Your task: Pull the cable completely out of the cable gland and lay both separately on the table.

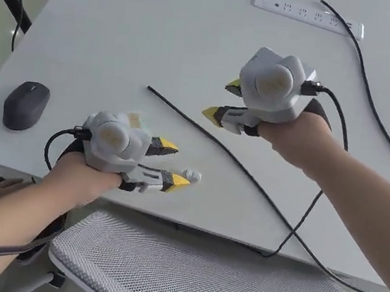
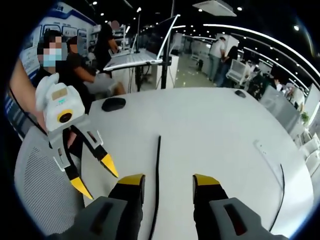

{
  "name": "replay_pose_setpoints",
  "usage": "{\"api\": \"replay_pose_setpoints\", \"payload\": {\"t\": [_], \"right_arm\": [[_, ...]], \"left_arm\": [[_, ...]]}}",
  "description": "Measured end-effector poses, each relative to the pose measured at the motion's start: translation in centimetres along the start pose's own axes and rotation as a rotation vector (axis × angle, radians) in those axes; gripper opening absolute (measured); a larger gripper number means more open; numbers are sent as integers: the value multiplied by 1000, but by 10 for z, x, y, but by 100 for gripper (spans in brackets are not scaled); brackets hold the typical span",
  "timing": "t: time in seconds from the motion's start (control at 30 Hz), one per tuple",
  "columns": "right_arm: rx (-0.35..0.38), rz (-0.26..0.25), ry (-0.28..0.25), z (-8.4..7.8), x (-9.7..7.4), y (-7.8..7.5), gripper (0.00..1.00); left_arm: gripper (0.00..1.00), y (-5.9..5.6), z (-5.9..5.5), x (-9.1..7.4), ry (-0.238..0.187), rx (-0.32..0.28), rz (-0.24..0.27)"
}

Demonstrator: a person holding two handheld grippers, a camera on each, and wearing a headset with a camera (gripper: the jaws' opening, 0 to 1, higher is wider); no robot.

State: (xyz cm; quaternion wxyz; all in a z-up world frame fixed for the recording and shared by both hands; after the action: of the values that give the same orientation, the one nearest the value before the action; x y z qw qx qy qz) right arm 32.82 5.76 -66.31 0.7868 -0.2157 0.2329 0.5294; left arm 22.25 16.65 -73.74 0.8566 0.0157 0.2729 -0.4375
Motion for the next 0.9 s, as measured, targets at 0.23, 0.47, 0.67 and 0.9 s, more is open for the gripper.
{"api": "replay_pose_setpoints", "payload": {"t": [0.23, 0.47, 0.67, 0.9], "right_arm": [[89, -30, -67, -2, -42, -4, 42], [139, -37, -112, -12, -77, -1, 47], [219, -66, -157, -26, -108, 5, 50], [280, -87, -183, -56, -137, 18, 52]], "left_arm": [[49, -6, 13, -17, -48, -99, 63], [56, -11, 22, -33, -84, -146, 105], [61, -13, 27, -44, -101, -177, 132], [68, -20, 36, -54, -125, -215, 135]]}}
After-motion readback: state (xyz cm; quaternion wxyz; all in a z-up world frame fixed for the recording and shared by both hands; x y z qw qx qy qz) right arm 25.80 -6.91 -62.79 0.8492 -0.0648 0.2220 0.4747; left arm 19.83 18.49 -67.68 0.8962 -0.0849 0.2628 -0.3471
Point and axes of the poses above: the centre of the closed fingertips' face, and the gripper's own axes: x roughly forward along the fingers, y roughly to its left, z roughly out of its top, the point moved 7 cm from there along -x, roughly backward along the fingers, and after that the axes turned 7 degrees about -y, right-handed, at the moved point
